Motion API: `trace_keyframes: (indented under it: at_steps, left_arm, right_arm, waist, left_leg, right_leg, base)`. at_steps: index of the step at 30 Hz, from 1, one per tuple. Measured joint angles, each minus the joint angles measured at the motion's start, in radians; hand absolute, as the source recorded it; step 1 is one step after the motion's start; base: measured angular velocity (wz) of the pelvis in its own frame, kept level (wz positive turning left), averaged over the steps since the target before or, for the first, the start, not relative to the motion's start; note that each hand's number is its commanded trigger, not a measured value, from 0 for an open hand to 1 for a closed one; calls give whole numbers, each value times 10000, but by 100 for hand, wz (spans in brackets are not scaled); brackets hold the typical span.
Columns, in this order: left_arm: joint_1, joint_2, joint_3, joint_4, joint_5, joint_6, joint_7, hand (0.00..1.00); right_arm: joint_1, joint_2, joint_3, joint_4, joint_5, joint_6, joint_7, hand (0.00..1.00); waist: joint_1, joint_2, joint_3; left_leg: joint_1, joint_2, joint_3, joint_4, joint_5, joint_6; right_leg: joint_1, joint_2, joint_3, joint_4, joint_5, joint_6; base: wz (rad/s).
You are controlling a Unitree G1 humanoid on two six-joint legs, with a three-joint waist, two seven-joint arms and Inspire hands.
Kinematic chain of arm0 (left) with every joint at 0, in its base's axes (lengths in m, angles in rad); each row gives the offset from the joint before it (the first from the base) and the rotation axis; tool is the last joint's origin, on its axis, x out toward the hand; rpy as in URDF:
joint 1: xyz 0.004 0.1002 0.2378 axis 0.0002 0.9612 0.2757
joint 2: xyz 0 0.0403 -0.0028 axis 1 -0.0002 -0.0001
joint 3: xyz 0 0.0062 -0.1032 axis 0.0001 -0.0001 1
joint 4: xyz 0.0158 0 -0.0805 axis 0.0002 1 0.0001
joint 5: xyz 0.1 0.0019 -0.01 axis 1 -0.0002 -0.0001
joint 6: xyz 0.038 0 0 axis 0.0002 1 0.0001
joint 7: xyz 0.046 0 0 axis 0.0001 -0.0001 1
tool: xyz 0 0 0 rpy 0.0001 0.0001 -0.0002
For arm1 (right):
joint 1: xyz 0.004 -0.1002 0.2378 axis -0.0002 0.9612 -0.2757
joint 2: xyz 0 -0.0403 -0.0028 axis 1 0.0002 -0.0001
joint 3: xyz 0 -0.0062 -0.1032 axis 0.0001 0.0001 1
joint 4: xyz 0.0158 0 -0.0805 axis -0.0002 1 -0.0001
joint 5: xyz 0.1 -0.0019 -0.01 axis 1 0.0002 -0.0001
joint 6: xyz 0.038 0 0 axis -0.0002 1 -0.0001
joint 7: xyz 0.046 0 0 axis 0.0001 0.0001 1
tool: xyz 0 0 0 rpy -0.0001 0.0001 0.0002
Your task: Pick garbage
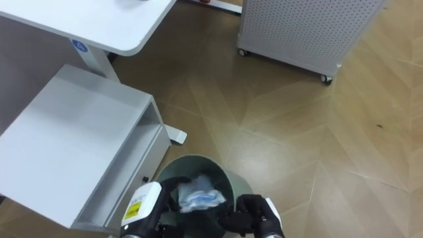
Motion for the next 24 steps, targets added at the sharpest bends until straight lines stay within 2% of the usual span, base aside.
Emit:
trace_keyframes:
  at_steps: [14,20,24]
  left_arm:
    - [18,78,-240,22,35,0,-144,0]
    - [158,205,-187,23,80,0,-408,0]
    - [326,221,44,-16,96,-1,-433,0]
  right_arm:
    - [-4,-3,-7,47,23,-57,-5,100]
    - [135,-49,-54,58,193,-57,-2,100]
    - [309,-78,-452,176,95,-78,-19,100]
  waist:
    - [64,18,9]
    - [147,32,19]
    - [107,24,22]
  left_leg:
    - [98,-4,24,-76,0,0]
    - [799,5,213,-353,-2,0]
    - [1484,-23,266,-712,7,-13]
  right_leg:
    - [68,-3,12,-39,19,9]
    - [635,-49,-44,-222,17,8]
    - [1272,-52,-49,-489,21,39]
  base:
    - [0]
    - [-8]
    - [-4]
